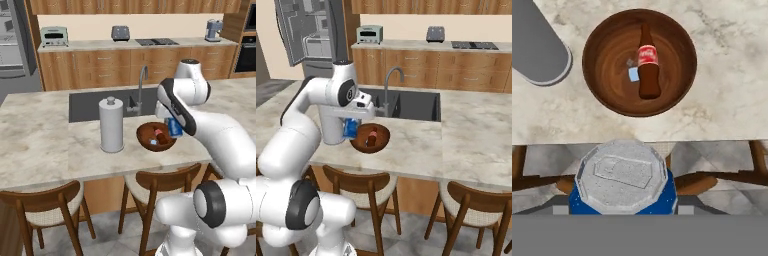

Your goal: Open the fridge, grab two sodas, and place both sodas inside the bowl with ice on the dining counter.

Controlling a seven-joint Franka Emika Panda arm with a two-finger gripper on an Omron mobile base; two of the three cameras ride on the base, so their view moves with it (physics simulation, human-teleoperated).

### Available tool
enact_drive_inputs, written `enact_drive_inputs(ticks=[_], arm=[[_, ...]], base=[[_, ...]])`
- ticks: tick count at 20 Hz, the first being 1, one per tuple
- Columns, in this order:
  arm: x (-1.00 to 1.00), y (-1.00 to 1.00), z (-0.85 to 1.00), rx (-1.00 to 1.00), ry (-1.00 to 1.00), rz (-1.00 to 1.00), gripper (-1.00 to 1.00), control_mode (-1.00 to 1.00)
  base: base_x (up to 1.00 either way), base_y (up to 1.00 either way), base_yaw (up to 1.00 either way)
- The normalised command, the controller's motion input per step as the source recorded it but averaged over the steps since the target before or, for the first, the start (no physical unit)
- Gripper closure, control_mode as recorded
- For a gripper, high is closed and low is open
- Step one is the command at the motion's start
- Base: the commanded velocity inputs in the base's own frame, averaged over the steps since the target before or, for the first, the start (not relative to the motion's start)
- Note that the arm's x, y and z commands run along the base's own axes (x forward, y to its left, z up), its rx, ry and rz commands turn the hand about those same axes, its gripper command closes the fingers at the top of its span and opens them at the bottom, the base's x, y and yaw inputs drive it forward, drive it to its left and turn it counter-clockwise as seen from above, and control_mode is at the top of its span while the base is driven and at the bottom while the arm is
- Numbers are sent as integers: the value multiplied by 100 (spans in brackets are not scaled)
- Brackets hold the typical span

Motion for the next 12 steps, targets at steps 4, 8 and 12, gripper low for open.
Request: enact_drive_inputs(ticks=[4,8,12], arm=[[54,-15,-38,0,5,12,100,-100],[45,-10,-39,0,1,27,100,-100],[37,-1,-33,0,4,28,100,-100]], base=[[0,0,0],[0,0,0],[0,0,0]])
